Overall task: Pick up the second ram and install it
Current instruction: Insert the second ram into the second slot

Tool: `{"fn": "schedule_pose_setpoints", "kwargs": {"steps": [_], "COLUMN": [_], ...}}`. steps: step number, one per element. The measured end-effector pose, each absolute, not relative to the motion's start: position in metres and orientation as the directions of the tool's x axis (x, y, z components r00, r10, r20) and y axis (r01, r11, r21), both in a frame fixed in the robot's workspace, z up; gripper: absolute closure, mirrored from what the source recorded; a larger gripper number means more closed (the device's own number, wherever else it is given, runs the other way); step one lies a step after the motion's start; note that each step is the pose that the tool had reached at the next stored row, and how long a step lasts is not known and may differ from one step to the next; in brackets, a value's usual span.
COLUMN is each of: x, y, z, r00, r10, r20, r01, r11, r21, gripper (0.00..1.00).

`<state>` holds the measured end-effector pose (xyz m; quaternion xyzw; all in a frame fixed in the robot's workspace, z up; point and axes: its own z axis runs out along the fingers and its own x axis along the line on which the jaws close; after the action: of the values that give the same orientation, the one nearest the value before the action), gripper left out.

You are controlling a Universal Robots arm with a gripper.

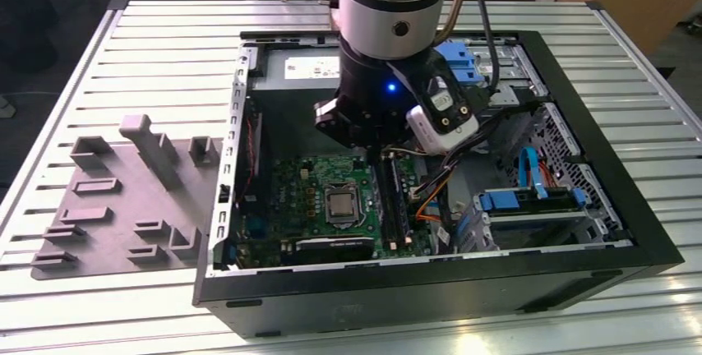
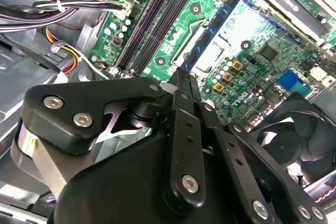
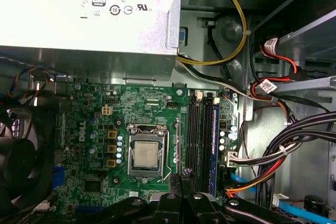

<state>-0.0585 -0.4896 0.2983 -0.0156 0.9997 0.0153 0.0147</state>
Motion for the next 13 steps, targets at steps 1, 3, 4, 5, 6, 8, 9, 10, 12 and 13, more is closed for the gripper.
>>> {"fn": "schedule_pose_setpoints", "kwargs": {"steps": [1, 3, 4, 5, 6, 8, 9, 10, 12, 13], "x": [-0.0583, -0.0572, -0.0566, -0.0561, -0.0555, -0.0537, -0.0527, -0.0517, -0.0507, -0.0502], "y": [-0.4895, -0.4895, -0.4895, -0.4895, -0.4895, -0.4895, -0.4895, -0.4895, -0.4895, -0.4894], "z": [0.298, 0.2975, 0.2974, 0.2972, 0.297, 0.2967, 0.2966, 0.2965, 0.2963, 0.2961], "r00": [-0.999, -0.999, -0.999, -0.999, -0.999, -0.999, -0.999, -0.999, -0.999, -0.999], "r10": [-0.031, -0.031, -0.031, -0.031, -0.031, -0.031, -0.031, -0.031, -0.031, -0.031], "r20": [-0.03, -0.03, -0.03, -0.03, -0.03, -0.03, -0.03, -0.029, -0.029, -0.029], "r01": [-0.032, -0.032, -0.032, -0.032, -0.032, -0.032, -0.032, -0.032, -0.032, -0.032], "r11": [0.999, 0.999, 0.999, 0.999, 0.999, 0.999, 0.999, 0.999, 0.999, 0.999], "r21": [0.03, 0.03, 0.03, 0.03, 0.03, 0.03, 0.031, 0.03, 0.03, 0.03], "gripper": [0.88, 0.88, 0.88, 0.88, 0.88, 0.88, 0.88, 0.88, 0.88, 0.88]}}
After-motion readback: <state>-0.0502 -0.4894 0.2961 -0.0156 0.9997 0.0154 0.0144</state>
